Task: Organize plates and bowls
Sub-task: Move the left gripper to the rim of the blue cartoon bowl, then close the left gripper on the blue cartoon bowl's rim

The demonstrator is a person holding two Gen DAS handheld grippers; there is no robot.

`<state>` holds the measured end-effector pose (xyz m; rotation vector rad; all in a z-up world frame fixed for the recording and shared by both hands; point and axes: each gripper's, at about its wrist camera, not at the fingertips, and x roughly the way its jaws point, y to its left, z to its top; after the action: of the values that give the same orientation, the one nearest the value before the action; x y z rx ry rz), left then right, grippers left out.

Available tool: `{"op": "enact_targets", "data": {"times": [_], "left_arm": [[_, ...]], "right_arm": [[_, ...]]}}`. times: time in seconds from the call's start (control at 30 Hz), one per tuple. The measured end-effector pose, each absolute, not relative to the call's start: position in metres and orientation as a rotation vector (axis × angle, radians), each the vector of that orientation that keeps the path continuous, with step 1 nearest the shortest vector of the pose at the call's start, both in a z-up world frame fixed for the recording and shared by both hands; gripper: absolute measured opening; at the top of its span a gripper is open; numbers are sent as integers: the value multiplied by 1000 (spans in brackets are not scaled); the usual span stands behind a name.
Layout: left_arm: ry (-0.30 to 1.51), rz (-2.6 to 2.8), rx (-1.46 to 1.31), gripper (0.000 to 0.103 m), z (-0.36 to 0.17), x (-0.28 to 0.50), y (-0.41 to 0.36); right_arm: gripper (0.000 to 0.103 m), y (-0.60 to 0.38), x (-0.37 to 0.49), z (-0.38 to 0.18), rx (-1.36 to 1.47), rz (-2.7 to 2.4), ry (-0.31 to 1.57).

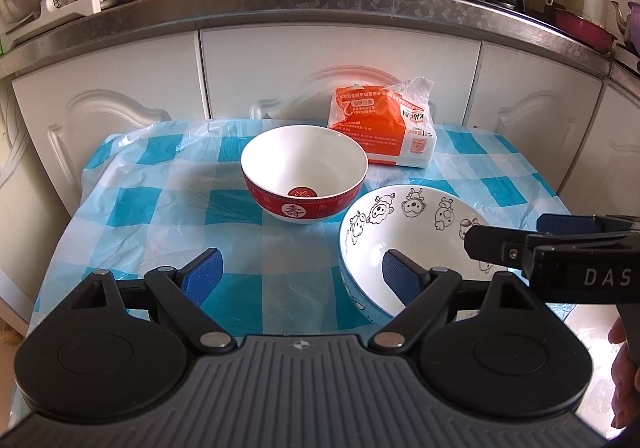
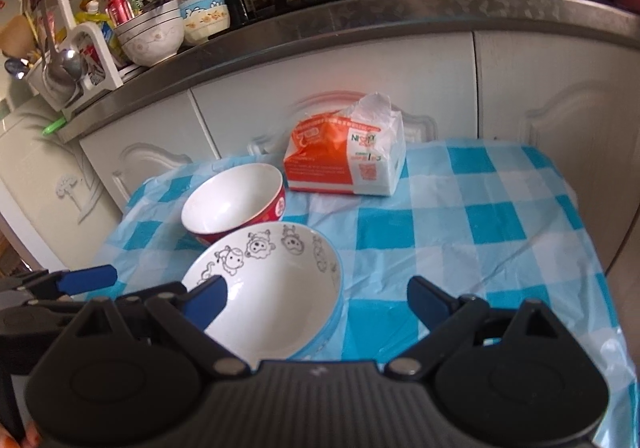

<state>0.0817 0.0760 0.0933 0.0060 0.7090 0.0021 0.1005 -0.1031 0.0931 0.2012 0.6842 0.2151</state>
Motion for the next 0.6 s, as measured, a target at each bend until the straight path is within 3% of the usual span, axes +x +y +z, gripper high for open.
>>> {"op": "enact_targets", "data": {"times": [0.43, 0.6], "left_arm": [[739, 16, -3, 103, 86, 92, 71], [764, 14, -2, 92, 82, 96, 69]], "right_arm": [[96, -102, 105, 89, 175, 204, 673], [96, -101, 107, 87, 167, 210, 680]]}}
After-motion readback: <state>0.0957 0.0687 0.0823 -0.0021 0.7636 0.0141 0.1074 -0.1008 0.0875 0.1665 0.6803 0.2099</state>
